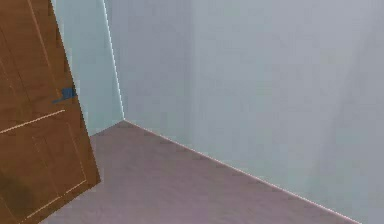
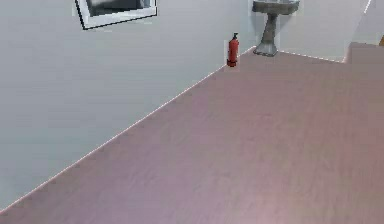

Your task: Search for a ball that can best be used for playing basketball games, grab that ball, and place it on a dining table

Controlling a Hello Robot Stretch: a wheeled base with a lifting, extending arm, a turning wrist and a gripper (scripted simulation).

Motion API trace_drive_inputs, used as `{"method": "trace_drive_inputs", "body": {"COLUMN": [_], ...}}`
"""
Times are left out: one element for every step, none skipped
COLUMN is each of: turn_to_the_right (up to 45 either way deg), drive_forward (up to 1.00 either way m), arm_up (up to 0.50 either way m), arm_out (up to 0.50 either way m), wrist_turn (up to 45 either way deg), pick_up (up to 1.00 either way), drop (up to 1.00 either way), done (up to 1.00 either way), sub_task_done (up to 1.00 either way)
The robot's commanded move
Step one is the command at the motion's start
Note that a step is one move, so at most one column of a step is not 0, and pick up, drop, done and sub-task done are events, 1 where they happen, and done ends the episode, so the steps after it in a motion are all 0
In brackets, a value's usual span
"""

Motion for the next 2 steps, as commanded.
{"method": "trace_drive_inputs", "body": {"turn_to_the_right": [0.0,-45.0], "drive_forward": [0.5,0.0], "arm_up": [0.0,0.0], "arm_out": [0.0,0.0], "wrist_turn": [0.0,0.0], "pick_up": [0.0,0.0], "drop": [0.0,0.0], "done": [0.0,0.0], "sub_task_done": [0.0,0.0]}}
